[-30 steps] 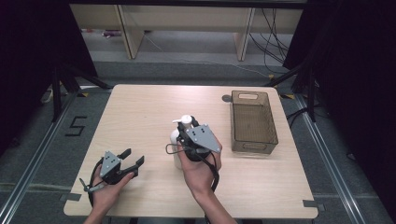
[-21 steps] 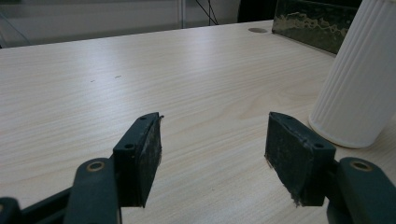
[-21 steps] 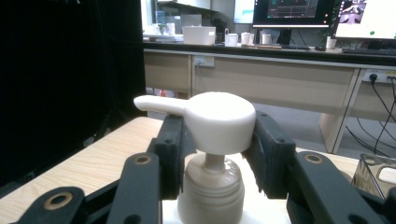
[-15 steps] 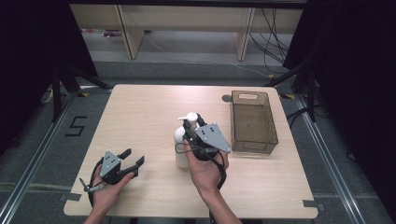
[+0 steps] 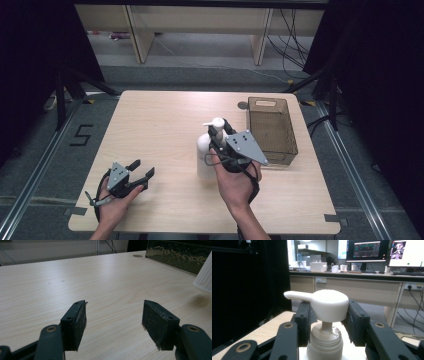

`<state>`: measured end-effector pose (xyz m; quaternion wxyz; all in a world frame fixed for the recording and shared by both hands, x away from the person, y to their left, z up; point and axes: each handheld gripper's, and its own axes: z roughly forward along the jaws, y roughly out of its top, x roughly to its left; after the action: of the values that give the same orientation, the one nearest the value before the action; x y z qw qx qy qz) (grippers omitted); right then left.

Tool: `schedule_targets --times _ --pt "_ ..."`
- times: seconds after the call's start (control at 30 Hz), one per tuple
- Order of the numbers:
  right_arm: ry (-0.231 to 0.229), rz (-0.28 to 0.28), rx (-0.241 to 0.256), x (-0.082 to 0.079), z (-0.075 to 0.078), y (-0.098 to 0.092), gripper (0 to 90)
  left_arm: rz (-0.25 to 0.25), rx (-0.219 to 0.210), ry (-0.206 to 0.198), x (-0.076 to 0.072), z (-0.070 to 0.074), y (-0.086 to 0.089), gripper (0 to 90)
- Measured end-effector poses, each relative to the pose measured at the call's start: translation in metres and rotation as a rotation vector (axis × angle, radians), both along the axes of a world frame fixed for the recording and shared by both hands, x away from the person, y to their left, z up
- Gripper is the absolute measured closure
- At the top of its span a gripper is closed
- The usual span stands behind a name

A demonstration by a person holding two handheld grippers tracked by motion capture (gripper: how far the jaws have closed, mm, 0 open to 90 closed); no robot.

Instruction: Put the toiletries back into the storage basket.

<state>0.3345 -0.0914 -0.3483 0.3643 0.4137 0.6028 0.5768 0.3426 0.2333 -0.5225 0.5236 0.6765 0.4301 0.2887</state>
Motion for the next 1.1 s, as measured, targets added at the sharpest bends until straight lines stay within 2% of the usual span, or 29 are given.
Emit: schedule_targets --times 0.17,0.23,0.27,0.3,0.33,0.67,0.73,0.77,0.8,0.87,0.93,1.0,1.1 --pt "-0.014 -0.016 -0.001 -0.002 0.005 -0.014 60.2 0.000 0.001 0.000 0.000 0.000 0.000 35.5" --pt "-0.005 -0.022 0.012 -0.004 0.006 -0.017 60.2 0.000 0.001 0.000 0.000 0.000 0.000 35.5" --pt "-0.018 -0.026 0.003 -0.004 0.007 -0.020 60.2 0.001 0.000 -0.001 0.000 0.000 0.000 35.5" --pt "-0.004 -0.028 0.011 -0.005 0.007 -0.021 60.2 0.001 0.002 0.000 0.000 0.000 0.000 35.5" --pt "-0.022 -0.032 0.001 -0.004 0.008 -0.024 60.2 0.001 0.000 0.000 0.000 0.000 0.000 35.5" --pt "-0.023 -0.071 0.005 -0.008 0.015 -0.049 60.2 -0.002 0.008 0.000 0.000 0.000 0.000 35.5" --pt "-0.024 -0.076 0.006 -0.008 0.015 -0.050 60.2 -0.002 0.009 0.000 0.000 0.000 0.001 35.5" --pt "-0.011 -0.080 0.011 -0.009 0.016 -0.052 60.2 -0.002 0.009 -0.001 0.000 0.000 0.000 35.5" --pt "-0.026 -0.082 0.006 -0.009 0.016 -0.054 60.2 -0.002 0.010 -0.002 0.000 0.000 0.000 35.5" --pt "-0.018 -0.089 0.000 -0.010 0.017 -0.058 60.2 -0.004 0.006 -0.009 0.000 0.000 0.000 35.5" --pt "-0.034 -0.095 -0.005 -0.010 0.018 -0.063 60.2 -0.002 0.011 -0.001 0.000 0.000 0.000 35.5" --pt "-0.028 -0.098 0.014 -0.011 0.020 -0.065 60.2 -0.001 0.010 -0.001 0.000 0.000 0.000 35.5" --pt "-0.029 -0.101 0.007 -0.012 0.022 -0.070 60.2 -0.001 0.005 -0.008 0.000 0.000 0.000 35.5"
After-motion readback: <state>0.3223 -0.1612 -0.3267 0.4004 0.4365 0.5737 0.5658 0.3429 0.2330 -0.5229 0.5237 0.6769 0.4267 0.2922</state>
